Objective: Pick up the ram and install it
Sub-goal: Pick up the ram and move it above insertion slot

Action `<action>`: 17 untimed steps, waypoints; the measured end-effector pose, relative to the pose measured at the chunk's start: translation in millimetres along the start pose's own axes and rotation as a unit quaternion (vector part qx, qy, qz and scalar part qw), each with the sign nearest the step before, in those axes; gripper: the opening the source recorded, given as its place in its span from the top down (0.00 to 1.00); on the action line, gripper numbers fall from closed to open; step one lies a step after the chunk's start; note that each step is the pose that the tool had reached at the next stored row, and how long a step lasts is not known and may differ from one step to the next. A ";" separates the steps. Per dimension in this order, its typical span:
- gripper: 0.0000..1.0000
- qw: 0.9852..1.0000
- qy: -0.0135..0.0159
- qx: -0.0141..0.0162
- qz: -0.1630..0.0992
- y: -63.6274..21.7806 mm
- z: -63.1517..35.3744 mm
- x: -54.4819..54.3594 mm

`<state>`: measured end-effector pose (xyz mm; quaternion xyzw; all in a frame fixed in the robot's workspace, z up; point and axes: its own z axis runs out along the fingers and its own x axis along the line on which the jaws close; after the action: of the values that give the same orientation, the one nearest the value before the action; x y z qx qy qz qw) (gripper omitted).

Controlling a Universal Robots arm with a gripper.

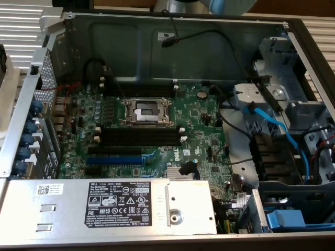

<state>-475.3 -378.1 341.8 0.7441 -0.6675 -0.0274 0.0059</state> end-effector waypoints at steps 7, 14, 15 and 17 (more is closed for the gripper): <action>0.90 1.000 0.000 0.000 -0.004 -0.9 12.8 -2.2; 0.90 1.000 0.002 0.009 -0.007 6.3 22.8 -8.5; 0.90 1.000 0.002 0.010 -0.007 6.7 24.7 -8.5; 0.90 1.000 0.002 0.010 -0.008 7.1 28.2 -8.3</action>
<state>-484.6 -369.9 314.2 0.7494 -0.6618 -0.0196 -0.0005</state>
